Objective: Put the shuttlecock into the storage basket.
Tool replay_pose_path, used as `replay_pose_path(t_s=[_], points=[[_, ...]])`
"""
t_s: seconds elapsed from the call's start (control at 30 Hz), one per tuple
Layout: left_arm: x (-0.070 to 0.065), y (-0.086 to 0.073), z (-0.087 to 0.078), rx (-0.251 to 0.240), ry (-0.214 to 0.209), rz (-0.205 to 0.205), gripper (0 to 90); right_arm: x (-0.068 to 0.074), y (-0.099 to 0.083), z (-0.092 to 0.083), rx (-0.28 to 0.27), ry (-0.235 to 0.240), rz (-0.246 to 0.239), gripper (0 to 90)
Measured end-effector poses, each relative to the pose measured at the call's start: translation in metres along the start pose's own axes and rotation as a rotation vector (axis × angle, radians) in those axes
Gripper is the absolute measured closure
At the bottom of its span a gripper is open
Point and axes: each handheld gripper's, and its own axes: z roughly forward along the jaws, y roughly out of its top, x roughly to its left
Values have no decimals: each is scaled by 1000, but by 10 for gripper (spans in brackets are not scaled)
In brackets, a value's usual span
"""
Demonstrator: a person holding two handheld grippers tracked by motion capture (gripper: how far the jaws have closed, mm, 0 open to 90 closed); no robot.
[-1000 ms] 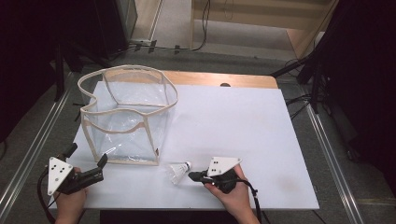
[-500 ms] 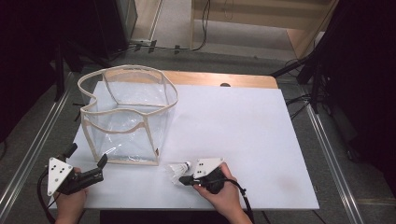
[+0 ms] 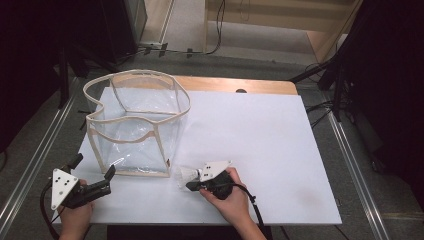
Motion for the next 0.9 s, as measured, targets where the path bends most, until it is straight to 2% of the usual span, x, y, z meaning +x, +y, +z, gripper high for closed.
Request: replay_pose_path(t_s=[0.3,0.5,0.73,0.9], points=[[0,0,0,2,-1,5,0,-11,10,6,-16,-28,10,878],[0,0,0,1,-1,3,0,-22,10,9,-23,-41,51,878],[0,0,0,1,-1,2,0,-35,12,12,-17,-73,75,878],[0,0,0,2,0,2,0,-41,13,13,7,-94,87,877]])
